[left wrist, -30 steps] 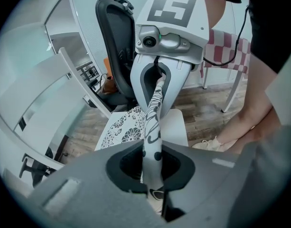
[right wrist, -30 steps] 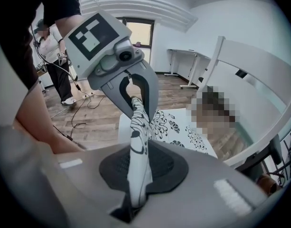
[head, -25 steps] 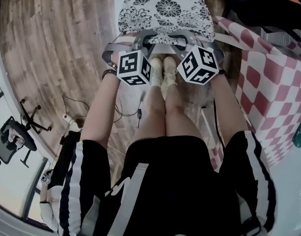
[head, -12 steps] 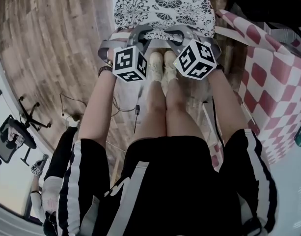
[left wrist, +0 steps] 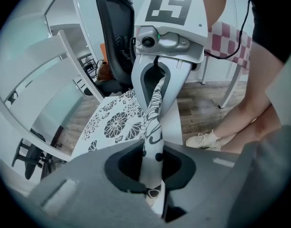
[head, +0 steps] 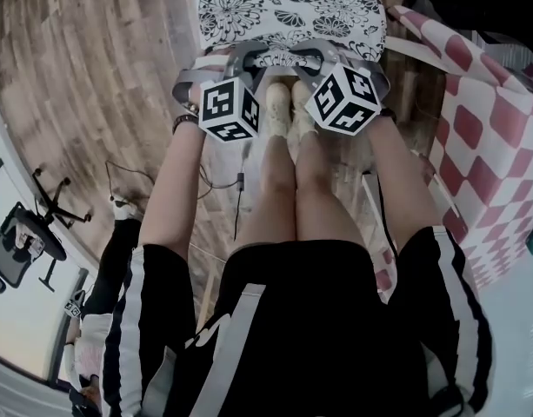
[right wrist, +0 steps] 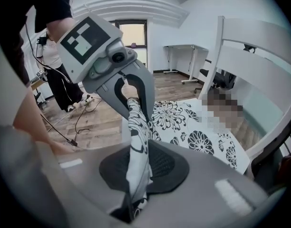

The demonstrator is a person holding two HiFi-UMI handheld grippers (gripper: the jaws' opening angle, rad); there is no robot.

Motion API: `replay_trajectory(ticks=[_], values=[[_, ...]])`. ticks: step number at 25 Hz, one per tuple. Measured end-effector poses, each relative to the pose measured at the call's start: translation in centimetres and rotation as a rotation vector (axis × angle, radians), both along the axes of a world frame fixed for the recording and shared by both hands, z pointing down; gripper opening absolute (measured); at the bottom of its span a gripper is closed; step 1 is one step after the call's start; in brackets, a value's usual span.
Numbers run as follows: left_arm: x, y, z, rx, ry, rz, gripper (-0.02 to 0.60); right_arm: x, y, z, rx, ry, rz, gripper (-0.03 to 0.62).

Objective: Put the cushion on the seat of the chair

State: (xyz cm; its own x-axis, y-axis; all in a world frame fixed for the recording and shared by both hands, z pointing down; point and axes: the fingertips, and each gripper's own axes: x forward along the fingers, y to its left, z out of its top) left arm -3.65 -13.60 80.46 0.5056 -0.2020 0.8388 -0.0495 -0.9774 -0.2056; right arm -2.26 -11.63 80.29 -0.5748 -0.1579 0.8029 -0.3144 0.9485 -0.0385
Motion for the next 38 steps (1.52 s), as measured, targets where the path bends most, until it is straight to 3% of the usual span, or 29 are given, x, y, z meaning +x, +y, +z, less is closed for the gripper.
replay_trajectory(ticks=[4, 7, 12, 22, 38], values=[[-0.2, 1.1, 1.2, -0.019, -0.014, 0.001, 0.074, 0.1, 1.1, 1.2, -0.025, 0.017, 0.011, 0.024], [-0.7, 2.1, 2.2, -0.046, -0.023, 0.0, 0.137, 0.2, 2.1, 2.0, -0.053, 0.026, 0.018, 0.065], [-0.7, 3.7, 3.2, -0.08, -0.031, 0.009, 0.169, 0.4, 3.9, 3.5, -0.111, 0.035, 0.034, 0.139], [-0.9, 6.2, 4.7, -0.124, -0.056, 0.024, 0.196, 0.7, 6.6, 5.1, -0.173, 0.049, 0.052, 0.206], [-2.1, 8.2, 5.9, -0.191, -0.084, -0.064, 0.245, 0.7, 9.2, 6.5, -0.232, 0.075, 0.086, 0.287]])
